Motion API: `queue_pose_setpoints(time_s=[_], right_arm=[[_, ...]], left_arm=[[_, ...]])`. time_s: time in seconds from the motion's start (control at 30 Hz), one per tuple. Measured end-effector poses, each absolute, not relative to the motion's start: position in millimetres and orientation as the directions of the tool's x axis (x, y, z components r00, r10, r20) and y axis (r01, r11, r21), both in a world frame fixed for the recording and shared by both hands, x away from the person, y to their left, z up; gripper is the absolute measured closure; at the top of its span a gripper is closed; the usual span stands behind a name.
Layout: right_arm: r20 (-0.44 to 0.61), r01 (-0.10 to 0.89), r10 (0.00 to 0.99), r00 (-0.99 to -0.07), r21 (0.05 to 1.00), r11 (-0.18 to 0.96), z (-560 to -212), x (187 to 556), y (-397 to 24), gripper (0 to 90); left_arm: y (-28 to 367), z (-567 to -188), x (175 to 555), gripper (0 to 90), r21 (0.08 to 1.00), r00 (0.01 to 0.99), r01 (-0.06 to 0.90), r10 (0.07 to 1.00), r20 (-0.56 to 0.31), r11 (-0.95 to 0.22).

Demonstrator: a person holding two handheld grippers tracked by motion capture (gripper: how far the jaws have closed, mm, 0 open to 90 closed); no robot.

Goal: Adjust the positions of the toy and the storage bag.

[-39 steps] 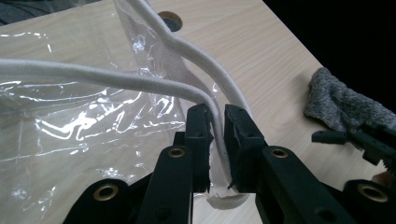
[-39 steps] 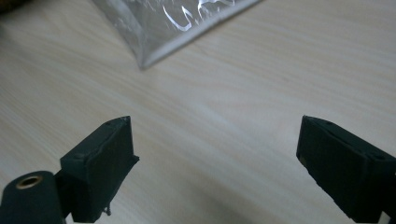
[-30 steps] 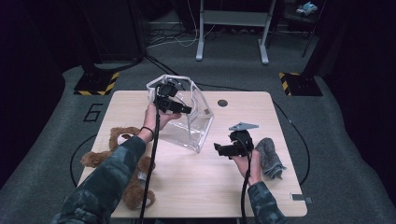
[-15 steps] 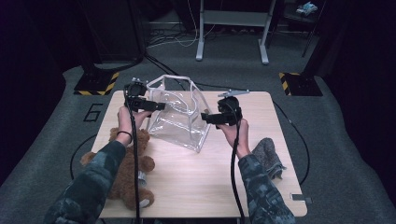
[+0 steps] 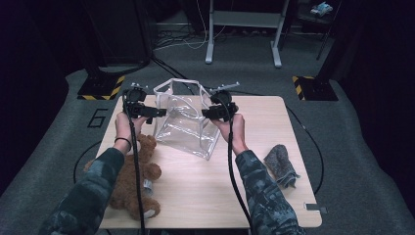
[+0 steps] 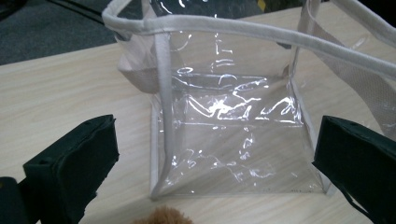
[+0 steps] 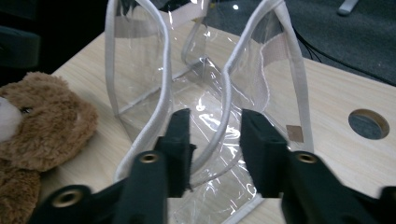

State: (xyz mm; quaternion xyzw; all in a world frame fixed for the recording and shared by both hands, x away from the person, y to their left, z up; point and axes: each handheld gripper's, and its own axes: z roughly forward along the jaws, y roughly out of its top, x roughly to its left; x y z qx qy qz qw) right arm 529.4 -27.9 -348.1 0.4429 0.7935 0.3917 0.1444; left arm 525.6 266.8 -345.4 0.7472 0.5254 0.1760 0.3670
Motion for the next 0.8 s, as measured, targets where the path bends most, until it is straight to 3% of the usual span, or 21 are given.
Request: queue_pose_setpoints(time_s=[0.13,0.4,0.8], right_arm=[[0.092,0.586,0.828,-0.553,0.749,0.308,-349.0,527.9,-34.5,85.4],[0.061,0.580,0.841,-0.537,0.751,0.316,-346.6,521.0,-57.1,87.8],[0.058,0.591,0.835,-0.548,0.734,0.336,-343.0,505.9,-107.1,87.7]], left_arm=[[269.6,-344.6,524.5,0.0,0.730,0.370,0.663,0.920,-0.129,-0.164],[275.5,-344.0,524.0,3.7,0.710,0.345,0.693,0.923,-0.173,-0.127],[261.5,-334.9,526.3,6.4,0.714,0.386,0.676,0.914,-0.128,-0.186]])
